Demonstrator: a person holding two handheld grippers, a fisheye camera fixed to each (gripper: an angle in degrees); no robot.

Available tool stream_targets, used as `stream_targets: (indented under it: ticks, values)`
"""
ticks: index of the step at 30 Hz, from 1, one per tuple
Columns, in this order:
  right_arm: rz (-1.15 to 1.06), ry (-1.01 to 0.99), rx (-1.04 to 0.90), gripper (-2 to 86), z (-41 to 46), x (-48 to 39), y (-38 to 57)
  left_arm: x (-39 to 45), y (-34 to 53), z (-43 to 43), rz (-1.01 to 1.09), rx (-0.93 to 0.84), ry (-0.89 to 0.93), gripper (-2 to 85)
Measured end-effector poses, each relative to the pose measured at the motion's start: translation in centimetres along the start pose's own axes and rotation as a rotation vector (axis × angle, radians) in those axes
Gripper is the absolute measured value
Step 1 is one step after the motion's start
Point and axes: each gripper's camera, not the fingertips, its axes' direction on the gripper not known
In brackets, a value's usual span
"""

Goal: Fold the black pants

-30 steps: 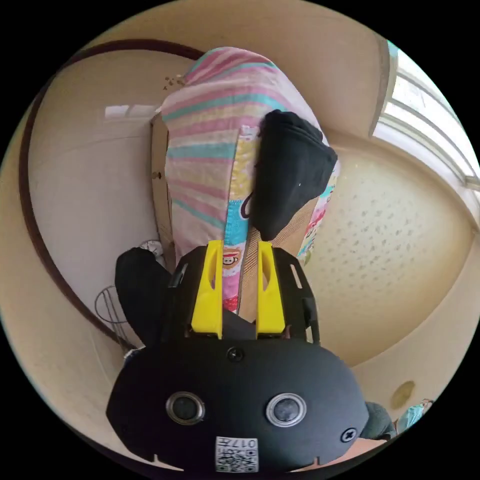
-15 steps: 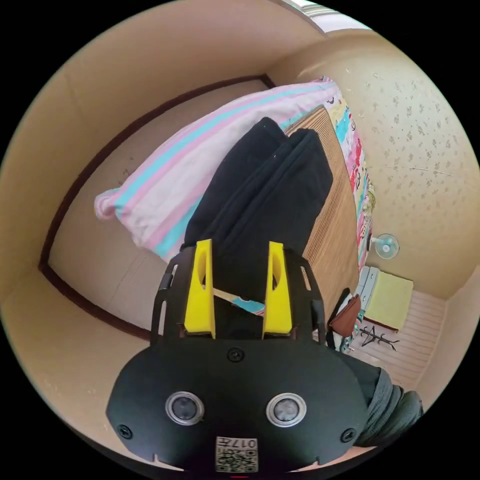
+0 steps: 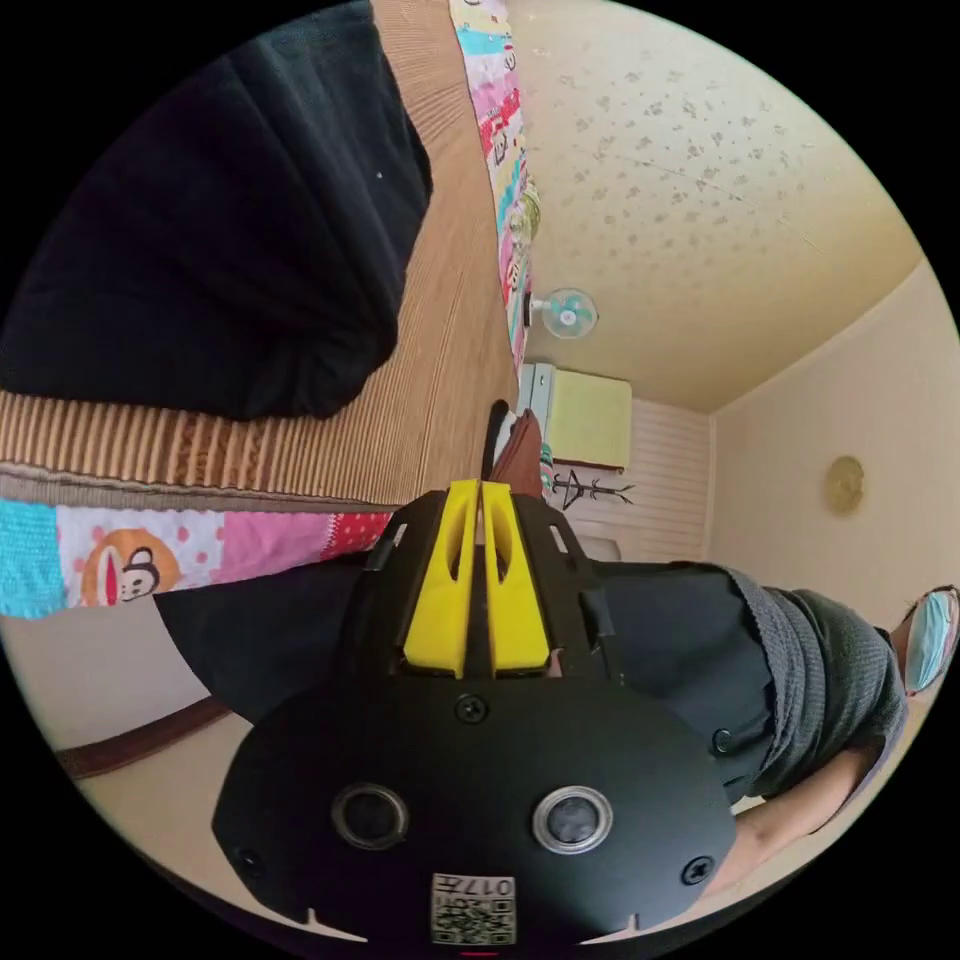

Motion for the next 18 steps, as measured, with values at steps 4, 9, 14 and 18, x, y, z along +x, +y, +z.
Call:
stream_targets:
  ticks: [4, 9, 14, 18]
  values:
    - [0.085, -0.062, 0.049, 0.3, 2.7, 1.1, 2.8, 1.6, 1.4, 1.9, 0.015, -0.021, -0.007, -0.1]
    - [0.051, -0.055, -0.001, 0.3, 9.0, -1.9, 4.4, -0.4, 4.8, -9.4, -0.085, 0.458, -0.026, 6.6]
    - [-0.065, -0.003, -0.214, 0.3, 17.3, -7.3, 5.2, -2.3, 7.0, -19.2, -0.382, 0.807, -0.242, 11.7]
    - [-0.108, 0.057, -0.227, 0.3, 18.7, -9.1, 6.0, -3.5, 3.0, -22.1, -0.392, 0.789, -0.258, 13.5]
